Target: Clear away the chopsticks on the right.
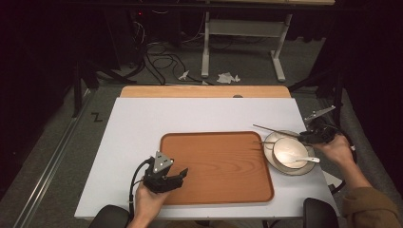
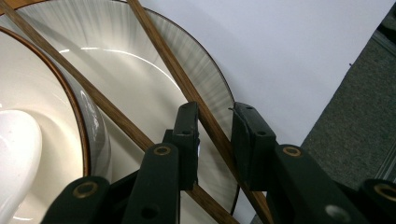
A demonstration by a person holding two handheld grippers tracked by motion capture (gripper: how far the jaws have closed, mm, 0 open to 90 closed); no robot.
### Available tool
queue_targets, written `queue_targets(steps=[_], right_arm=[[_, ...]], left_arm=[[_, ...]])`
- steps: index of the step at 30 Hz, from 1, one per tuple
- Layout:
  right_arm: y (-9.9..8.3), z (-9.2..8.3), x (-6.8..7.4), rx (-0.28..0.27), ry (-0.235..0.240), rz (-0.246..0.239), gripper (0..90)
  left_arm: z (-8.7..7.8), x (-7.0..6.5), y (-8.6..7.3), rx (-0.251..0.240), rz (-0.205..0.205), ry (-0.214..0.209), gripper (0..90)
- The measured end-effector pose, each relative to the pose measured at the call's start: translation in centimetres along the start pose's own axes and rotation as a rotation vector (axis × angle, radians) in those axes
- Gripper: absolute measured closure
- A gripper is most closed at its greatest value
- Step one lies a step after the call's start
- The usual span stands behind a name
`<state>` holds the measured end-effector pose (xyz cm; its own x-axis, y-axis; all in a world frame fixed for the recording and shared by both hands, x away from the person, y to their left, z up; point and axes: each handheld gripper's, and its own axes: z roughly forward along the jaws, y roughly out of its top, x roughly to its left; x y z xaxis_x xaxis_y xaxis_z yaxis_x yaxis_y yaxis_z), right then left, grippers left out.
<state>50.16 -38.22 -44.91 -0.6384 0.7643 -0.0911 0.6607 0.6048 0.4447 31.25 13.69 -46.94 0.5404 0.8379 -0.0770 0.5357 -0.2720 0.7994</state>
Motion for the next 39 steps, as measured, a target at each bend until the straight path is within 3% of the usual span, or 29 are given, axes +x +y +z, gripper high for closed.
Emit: queue_targets(steps=[7, 10, 23, 33, 39], right_arm=[[-0.1, 0.1, -0.1, 0.001, -0.008, -0.016, 74.3], [-0.1, 0.4, 0.3, 0.0, -0.02, -0.059, 74.6], [-0.6, 0.2, 0.3, -0.012, -0.047, -0.121, 83.9], [-0.9, -0.3, 0.3, -0.025, -0.052, -0.129, 84.8], [-1.1, -1.2, 0.6, -0.039, -0.054, -0.109, 84.9]], left_arm=[[0.0, 0.0, 0.0, 0.001, 0.001, -0.001, 38.9], [0.0, 0.0, 0.0, 0.0, 0.002, 0.001, 38.9], [0.1, -0.1, -0.1, 0.001, 0.002, 0.001, 38.9], [0.2, -0.1, 0.0, 0.003, 0.003, -0.007, 38.9], [0.4, -0.2, 0.2, 0.0, 0.012, -0.02, 38.8]])
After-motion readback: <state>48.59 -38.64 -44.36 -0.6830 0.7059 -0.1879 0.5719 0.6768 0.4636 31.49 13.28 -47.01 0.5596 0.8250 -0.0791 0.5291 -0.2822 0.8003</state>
